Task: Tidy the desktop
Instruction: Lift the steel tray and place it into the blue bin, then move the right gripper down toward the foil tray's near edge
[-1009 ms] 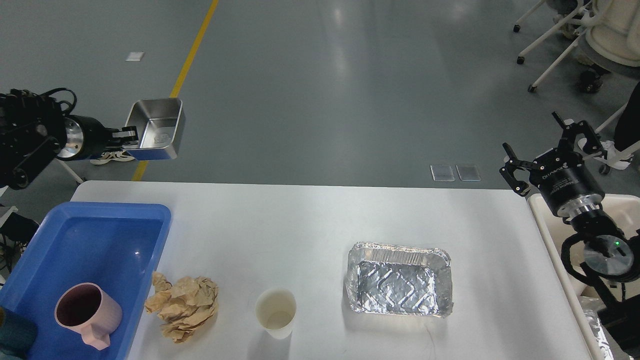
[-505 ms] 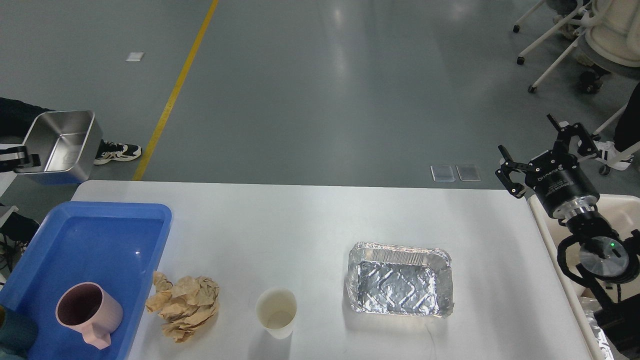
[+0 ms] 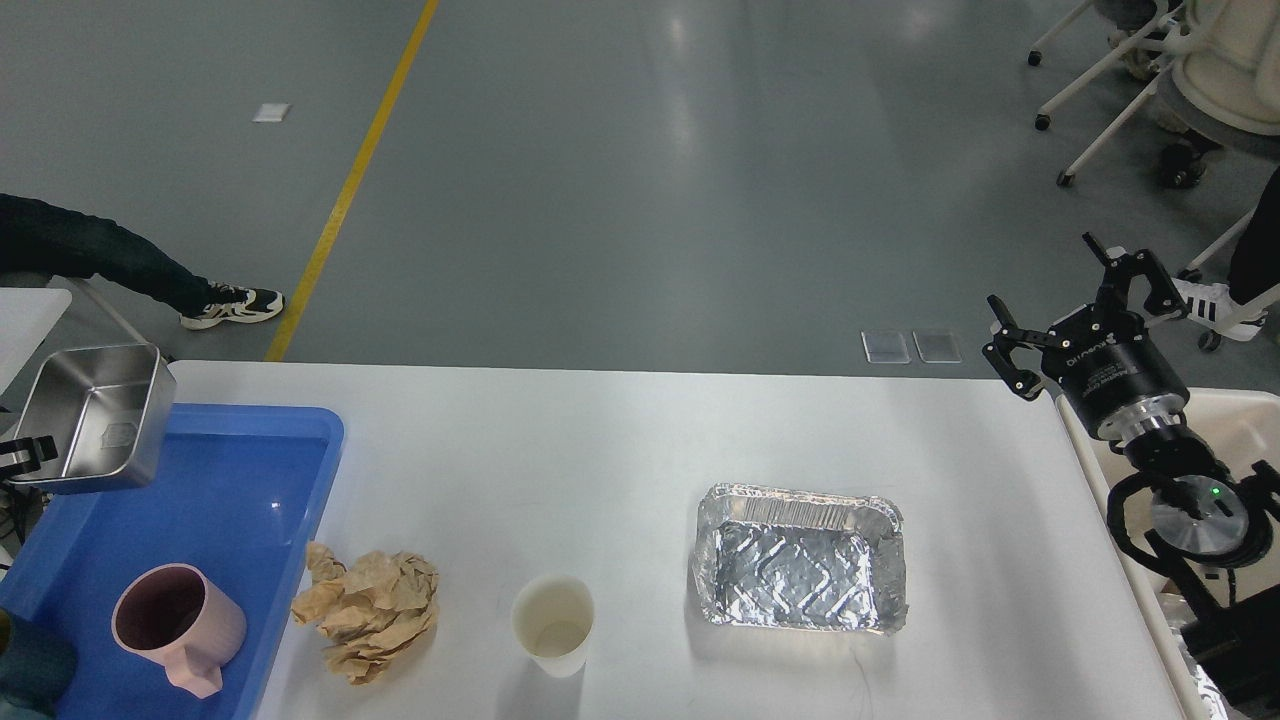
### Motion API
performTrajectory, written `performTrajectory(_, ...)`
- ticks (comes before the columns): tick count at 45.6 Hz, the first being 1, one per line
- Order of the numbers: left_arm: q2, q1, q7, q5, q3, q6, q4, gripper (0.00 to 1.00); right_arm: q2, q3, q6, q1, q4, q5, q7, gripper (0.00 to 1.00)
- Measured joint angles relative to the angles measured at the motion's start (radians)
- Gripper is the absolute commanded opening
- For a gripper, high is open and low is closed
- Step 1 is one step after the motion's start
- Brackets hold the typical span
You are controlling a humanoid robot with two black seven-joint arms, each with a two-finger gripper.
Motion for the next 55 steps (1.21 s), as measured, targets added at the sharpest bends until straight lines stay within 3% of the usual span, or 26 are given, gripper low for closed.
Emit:
performTrajectory(12, -0.292, 0.078, -0.01, -0.035, -0.007, 0.047, 0.33, 0.02, -0.007, 0.0, 0.003, -0.01, -0.004, 0.0, 0.0, 1.0)
performTrajectory(20, -0.389, 0.087, -0.012, -0.059, -0.004, 0.081, 0.411, 0.09, -0.008, 0.004, 0.004, -0.014, -0.004, 0.0, 0.0, 1.0)
performTrajectory(23, -0.411, 0.098, -0.012, -0.061, 0.001, 0.086, 0.428, 0.24, -0.008, 0.005, 0.004, -0.014, -0.005, 0.0, 0.0, 1.0)
performTrajectory(26, -0.433, 0.108, -0.013, -0.061, 0.004, 0.086, 0.441, 0.6, -0.008, 0.007, 0.004, -0.015, -0.007, 0.0, 0.0, 1.0)
performTrajectory(28, -0.442, 0.112, -0.013, -0.06, 0.006, 0.087, 0.447, 0.77, -0.008, 0.007, 0.004, -0.015, -0.008, 0.0, 0.0, 1.0)
performTrajectory(32, -0.451, 0.115, -0.013, -0.058, 0.007, 0.087, 0.452, 0.82, -0.008, 0.009, 0.005, -0.015, -0.009, 0.0, 0.0, 1.0)
performTrajectory(37, -0.45, 0.111, -0.013, -0.058, 0.007, 0.086, 0.453, 0.97, -0.006, 0.012, 0.005, -0.015, -0.009, 0.0, 0.001, 1.0)
performTrajectory(46, -0.42, 0.038, -0.003, -0.141, -0.073, 0.022, 0.436, 0.97, 0.0, 0.013, 0.005, -0.014, -0.004, 0.0, 0.001, 1.0)
performTrajectory(55, -0.351, 0.008, 0.004, -0.433, -0.352, -0.151, 0.411, 0.97, 0.001, 0.003, 0.002, -0.009, 0.0, 0.0, 0.0, 1.0)
